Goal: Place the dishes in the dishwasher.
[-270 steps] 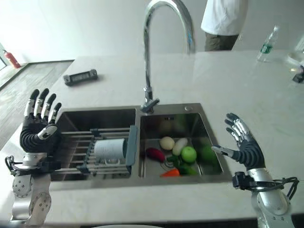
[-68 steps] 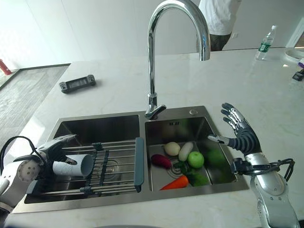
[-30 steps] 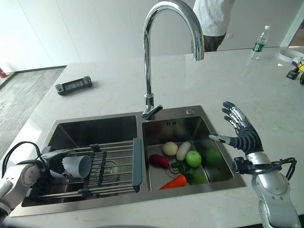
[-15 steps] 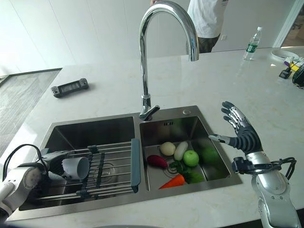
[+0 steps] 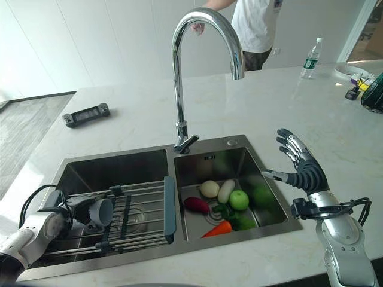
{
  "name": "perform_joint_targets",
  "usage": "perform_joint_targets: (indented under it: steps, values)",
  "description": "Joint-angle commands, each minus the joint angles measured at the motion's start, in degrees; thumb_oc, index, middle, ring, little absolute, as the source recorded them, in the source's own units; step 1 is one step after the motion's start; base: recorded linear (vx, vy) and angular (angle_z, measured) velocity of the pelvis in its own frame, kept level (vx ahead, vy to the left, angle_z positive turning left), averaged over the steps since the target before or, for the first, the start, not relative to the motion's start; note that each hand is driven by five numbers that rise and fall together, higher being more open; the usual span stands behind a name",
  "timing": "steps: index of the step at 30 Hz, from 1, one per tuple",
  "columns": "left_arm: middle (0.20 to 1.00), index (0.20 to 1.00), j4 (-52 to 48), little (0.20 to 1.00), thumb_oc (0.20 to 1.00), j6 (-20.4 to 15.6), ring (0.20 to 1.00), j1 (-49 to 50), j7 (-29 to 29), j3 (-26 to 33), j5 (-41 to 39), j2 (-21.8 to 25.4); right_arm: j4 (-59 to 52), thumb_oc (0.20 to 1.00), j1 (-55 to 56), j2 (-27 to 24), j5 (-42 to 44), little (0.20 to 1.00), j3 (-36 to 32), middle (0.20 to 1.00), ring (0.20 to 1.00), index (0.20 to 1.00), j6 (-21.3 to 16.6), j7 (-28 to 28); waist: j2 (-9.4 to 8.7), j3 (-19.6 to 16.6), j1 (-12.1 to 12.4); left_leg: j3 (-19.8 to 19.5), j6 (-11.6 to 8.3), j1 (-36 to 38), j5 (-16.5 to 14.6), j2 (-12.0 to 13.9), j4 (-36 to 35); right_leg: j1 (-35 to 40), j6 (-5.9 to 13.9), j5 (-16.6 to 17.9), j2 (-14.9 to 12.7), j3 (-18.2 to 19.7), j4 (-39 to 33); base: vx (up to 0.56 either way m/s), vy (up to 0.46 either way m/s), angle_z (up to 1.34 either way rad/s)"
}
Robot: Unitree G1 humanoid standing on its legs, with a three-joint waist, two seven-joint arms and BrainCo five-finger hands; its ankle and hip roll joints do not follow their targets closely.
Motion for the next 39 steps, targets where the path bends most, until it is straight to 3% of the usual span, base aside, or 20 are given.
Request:
perform_joint_targets:
  steps: [1, 3, 14, 16, 18, 25, 29, 36, 39]
  values:
    - [0.2, 0.2, 7.77, 0.2, 0.2, 4.02, 0.2, -3.06, -1.74, -3.29, 0.9, -2.58, 0.5, 1.0, -5.85, -1.35, 0.49, 1.0, 0.51, 1.0, 1.0, 1.0, -3.26, -0.75, -1.65, -0.76, -1.44, 0.24, -2.37, 4.02, -2.09, 2.83, 0.34, -0.57, 7.2, 4.61, -3.36, -1.08, -1.32, -0.04, -0.016, -0.03]
    - [0.2, 0.2, 9.4, 0.2, 0.2, 3.89, 0.2, -3.18, -0.92, -3.59, 0.77, -4.23, 0.62, 1.0, -5.82, -1.23, 0.37, 1.0, 0.53, 1.0, 1.0, 1.0, -3.33, -1.29, -1.67, -0.69, -1.21, 0.07, -2.27, 3.96, -2.13, 2.79, 0.34, -0.62, 7.19, 4.6, -3.32, -1.0, -1.32, -0.04, -0.019, -0.03]
    - [0.2, 0.2, 3.31, 0.2, 0.2, -4.02, 0.2, -2.35, 3.41, 0.48, -6.24, -1.28, 0.74, 1.0, -4.25, -1.08, 0.13, 1.0, 0.56, 1.0, 1.0, 1.0, -4.58, -1.92, -1.49, -0.42, -0.24, -0.63, -2.38, 3.86, -1.97, 2.54, 0.34, -0.4, 7.33, 4.81, -3.6, -1.68, -1.32, -0.01, 0.0, 0.0]
    - [0.2, 0.2, 0.54, 0.2, 0.2, -5.12, 0.2, -2.06, 4.61, 2.74, -10.59, -0.49, 0.64, 1.0, -4.01, -1.21, 0.18, 1.0, 0.41, 1.0, 1.0, 1.0, -4.68, -2.25, -1.53, -0.32, 0.19, -0.95, -2.43, 3.77, -1.86, 2.44, 0.34, -0.34, 7.36, 4.89, -3.71, -1.82, -1.32, -0.02, 0.003, 0.02]
    - [0.2, 0.2, -4.95, 0.2, 0.2, -6.64, 0.2, -0.31, 6.14, 8.53, -15.65, -0.26, 0.14, 1.0, -2.93, -0.81, -0.1, 1.0, -0.44, 1.0, 1.0, 1.0, -4.93, -2.7, -1.48, -0.12, 1.17, -1.55, -2.54, 3.61, -1.58, 2.33, 0.34, -0.24, 7.26, 4.97, -3.82, -2.09, -1.32, -0.03, 0.023, 0.06]
    - [0.2, 0.2, -14.85, 0.2, 0.2, -13.91, 0.2, 3.6, 11.55, 20.05, -19.54, 2.31, -1.33, 1.0, -1.23, -1.04, 0.29, 1.0, -2.35, 1.0, 1.0, 1.0, -4.33, -2.98, -1.63, 0.06, 2.69, -2.69, -2.95, 3.1, -0.9, 2.17, 0.34, -0.16, 7.38, 5.24, -4.27, -2.79, -1.32, -0.01, 0.024, 0.03]
    - [0.2, 0.2, -18.15, 0.2, 0.2, -17.92, 0.2, 4.7, 15.67, 25.87, -25.13, -0.02, -1.84, 1.0, -0.86, -0.43, -0.42, 1.0, -3.1, 1.0, 1.0, 1.0, -3.4, -2.23, -1.94, -0.12, 3.21, -3.27, -3.13, 2.72, -0.47, 2.06, 0.34, -0.09, 7.29, 5.15, -4.37, -2.97, -1.32, 0.0, 0.053, 0.07]
    - [0.2, 0.2, -23.56, 0.2, 0.2, -24.27, 0.2, 8.94, 21.7, 33.96, -27.49, -4.3, -3.49, 1.0, 0.27, 0.16, -0.73, 1.0, -4.43, 1.0, 1.0, 1.0, -1.64, -1.15, -2.88, -0.48, 4.75, -6.1, -3.38, 1.57, 0.44, 1.49, 0.34, 1.09, 6.35, 4.82, -3.91, -3.28, -1.26, 0.0, 0.044, 0.06]
    - [0.2, 0.2, -23.0, 0.2, 0.2, -26.68, 0.2, 9.61, 24.75, 36.8, -35.53, -5.34, -2.89, 1.0, 0.49, 0.82, -0.54, 1.0, -4.26, 1.0, 1.0, 1.0, -2.3, 0.21, -3.16, 0.66, 5.32, -6.94, -3.12, 1.45, 0.93, 1.37, 0.34, -1.06, 7.21, 6.99, -4.84, -4.92, 5.51, -0.09, -0.026, -0.01]
